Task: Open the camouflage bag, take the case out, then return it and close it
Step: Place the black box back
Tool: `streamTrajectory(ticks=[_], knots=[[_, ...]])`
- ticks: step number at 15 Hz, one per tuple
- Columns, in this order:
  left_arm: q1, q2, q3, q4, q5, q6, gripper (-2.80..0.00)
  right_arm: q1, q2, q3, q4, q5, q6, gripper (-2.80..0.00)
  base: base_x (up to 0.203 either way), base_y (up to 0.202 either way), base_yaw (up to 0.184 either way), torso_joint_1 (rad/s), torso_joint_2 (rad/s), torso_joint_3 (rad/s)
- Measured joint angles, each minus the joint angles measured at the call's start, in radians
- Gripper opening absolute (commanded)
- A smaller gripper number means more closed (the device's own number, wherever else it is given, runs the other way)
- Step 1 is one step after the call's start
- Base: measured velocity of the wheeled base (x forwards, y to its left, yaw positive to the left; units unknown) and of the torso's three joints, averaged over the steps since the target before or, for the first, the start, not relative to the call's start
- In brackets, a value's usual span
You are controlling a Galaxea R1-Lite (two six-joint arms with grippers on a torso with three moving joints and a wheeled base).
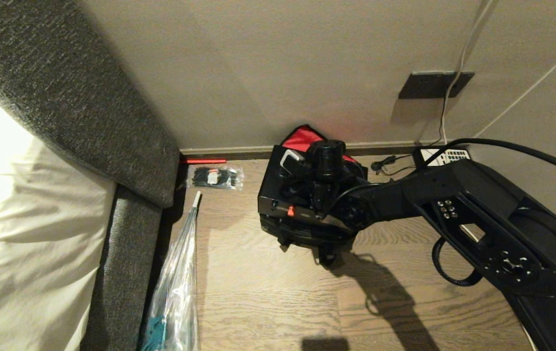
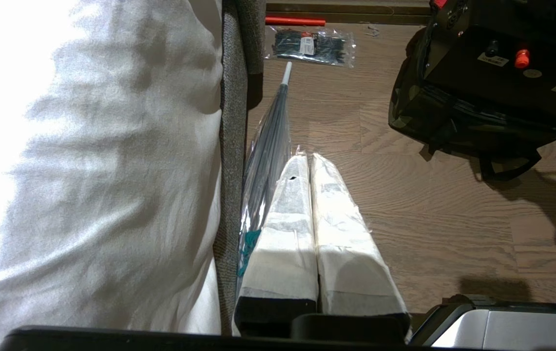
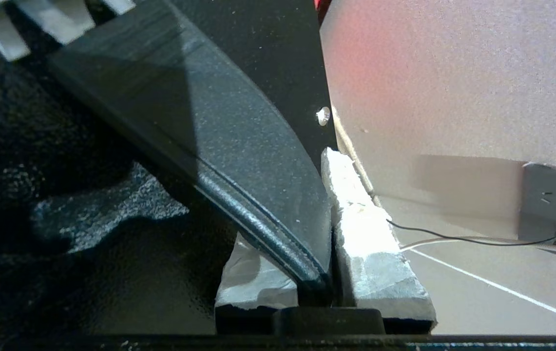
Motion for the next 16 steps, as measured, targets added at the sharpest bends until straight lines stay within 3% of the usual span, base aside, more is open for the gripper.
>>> streamTrajectory(ticks=[16], knots=[[0.0,0.0,0.0,0.001,0.0,0.0,-2.8,-0.011,0.077,-0.034,-0.007,0.0,0.013,-2.8,0.0,0.0,0.0,0.0,0.0,0.0]])
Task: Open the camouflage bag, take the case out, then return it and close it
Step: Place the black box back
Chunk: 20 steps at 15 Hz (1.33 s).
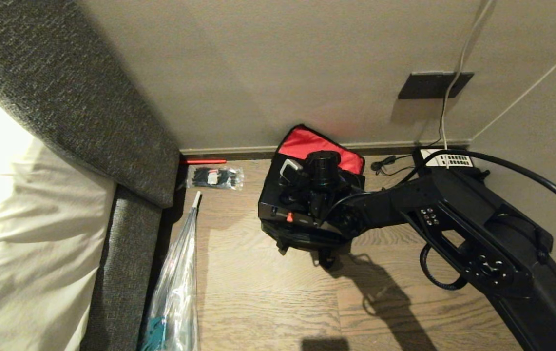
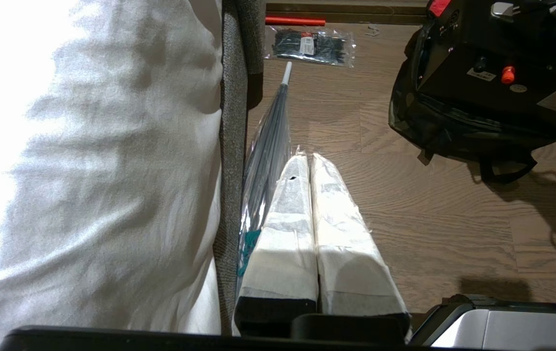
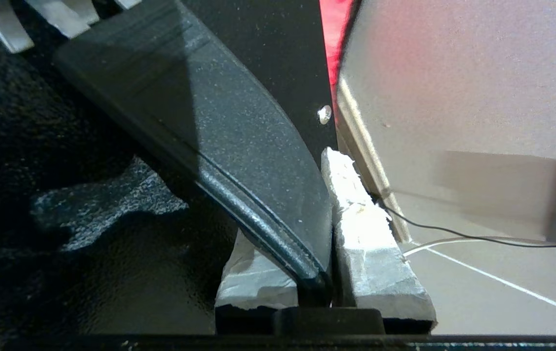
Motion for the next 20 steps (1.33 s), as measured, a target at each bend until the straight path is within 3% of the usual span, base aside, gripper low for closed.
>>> streamTrajectory(ticks=[13,20], knots=[[0.0,0.0,0.0,0.0,0.0,0.0,-2.8,-0.03,-0.054,-0.03,-0.024,-0.005,0.002,-2.8,0.0,0.0,0.0,0.0,0.0,0.0],[0.0,0.0,0.0,0.0,0.0,0.0,-2.8,-0.035,-0.086,-0.024,-0.02,-0.048,0.016,-2.8,0.0,0.0,0.0,0.0,0.0,0.0]])
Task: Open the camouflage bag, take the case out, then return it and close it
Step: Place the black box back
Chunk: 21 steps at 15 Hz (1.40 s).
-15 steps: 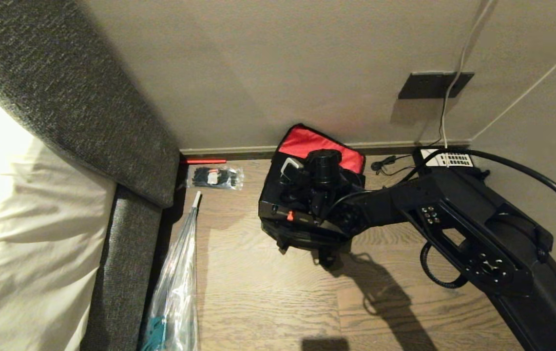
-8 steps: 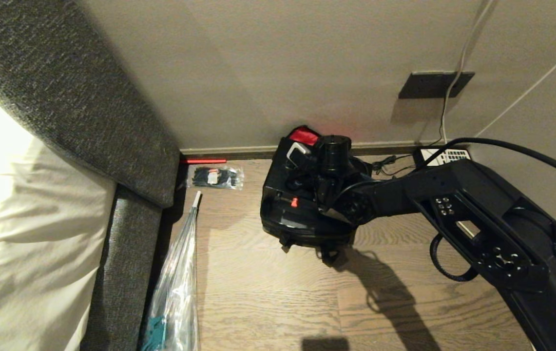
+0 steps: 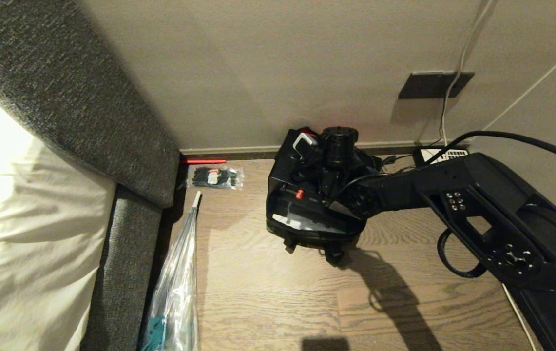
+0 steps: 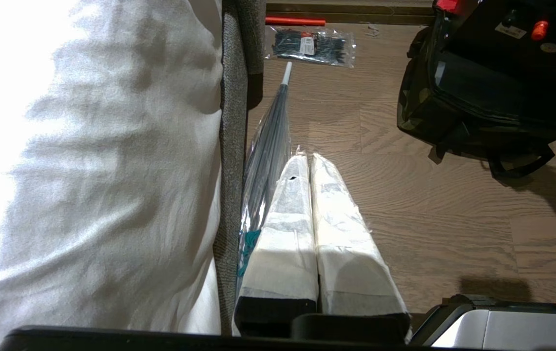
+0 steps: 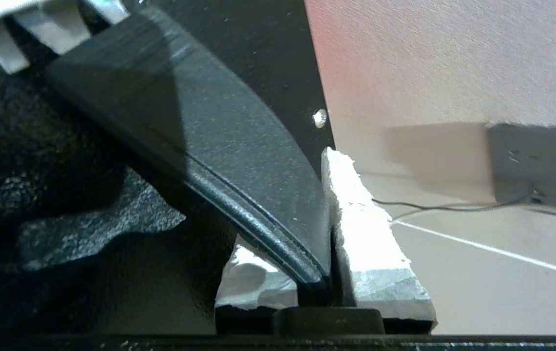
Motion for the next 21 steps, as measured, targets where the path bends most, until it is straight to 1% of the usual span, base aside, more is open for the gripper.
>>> streamTrajectory(ticks=[5,13,21], knots=[[0.0,0.0,0.0,0.0,0.0,0.0,-2.8,0.033,-0.038,0.09,0.011,-0.004,0.014,-2.8,0.0,0.0,0.0,0.0,0.0,0.0],[0.0,0.0,0.0,0.0,0.0,0.0,-2.8,0.052,-0.018,0.098,0.034,-0.005,0.023,-2.8,0.0,0.0,0.0,0.0,0.0,0.0],[0.0,0.0,0.0,0.0,0.0,0.0,-2.8,0.002,0.002,0.073,0.039,-0.001,0.022,-2.8,0.0,0.0,0.0,0.0,0.0,0.0]])
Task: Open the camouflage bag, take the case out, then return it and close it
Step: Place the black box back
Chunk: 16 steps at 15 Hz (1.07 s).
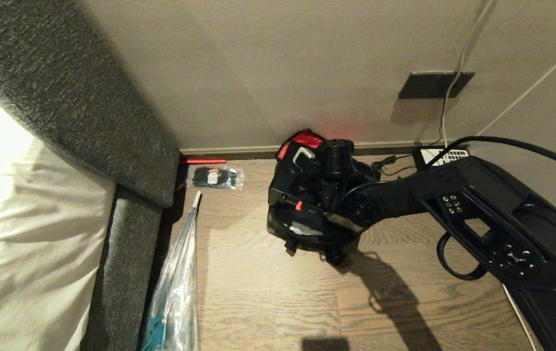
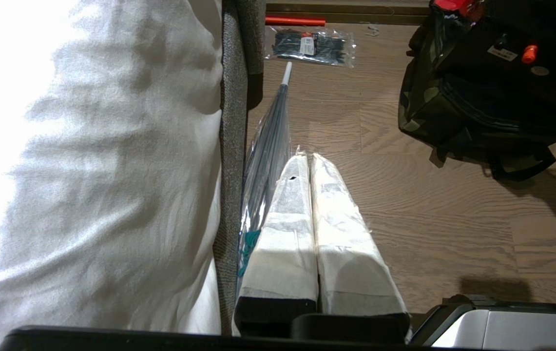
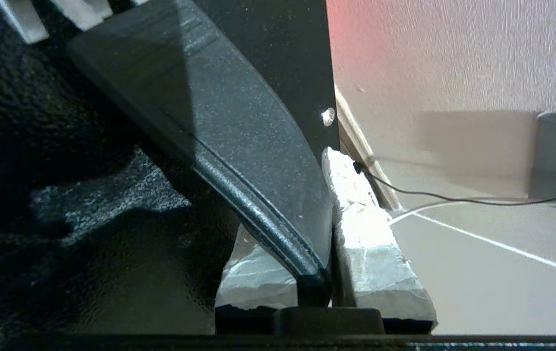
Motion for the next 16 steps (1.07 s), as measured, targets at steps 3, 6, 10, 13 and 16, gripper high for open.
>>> streamTrajectory(ticks=[3,6,10,13,16], knots=[[0.0,0.0,0.0,0.0,0.0,0.0,-2.8,-0.01,-0.013,-0.004,0.007,0.003,-0.004,-2.8,0.0,0.0,0.0,0.0,0.0,0.0],[0.0,0.0,0.0,0.0,0.0,0.0,-2.8,-0.017,-0.024,-0.014,0.005,0.002,-0.005,-2.8,0.0,0.0,0.0,0.0,0.0,0.0],[0.0,0.0,0.0,0.0,0.0,0.0,-2.8,-0.018,-0.06,0.019,0.006,0.002,-0.008,-2.8,0.0,0.0,0.0,0.0,0.0,0.0],[0.0,0.0,0.0,0.0,0.0,0.0,-2.8,-0.018,-0.085,0.086,0.015,0.003,0.001,-2.8,0.0,0.0,0.0,0.0,0.0,0.0],[0.0,0.0,0.0,0.0,0.0,0.0,-2.8,-0.017,-0.1,0.129,0.005,0.003,-0.001,-2.8,0.0,0.0,0.0,0.0,0.0,0.0]])
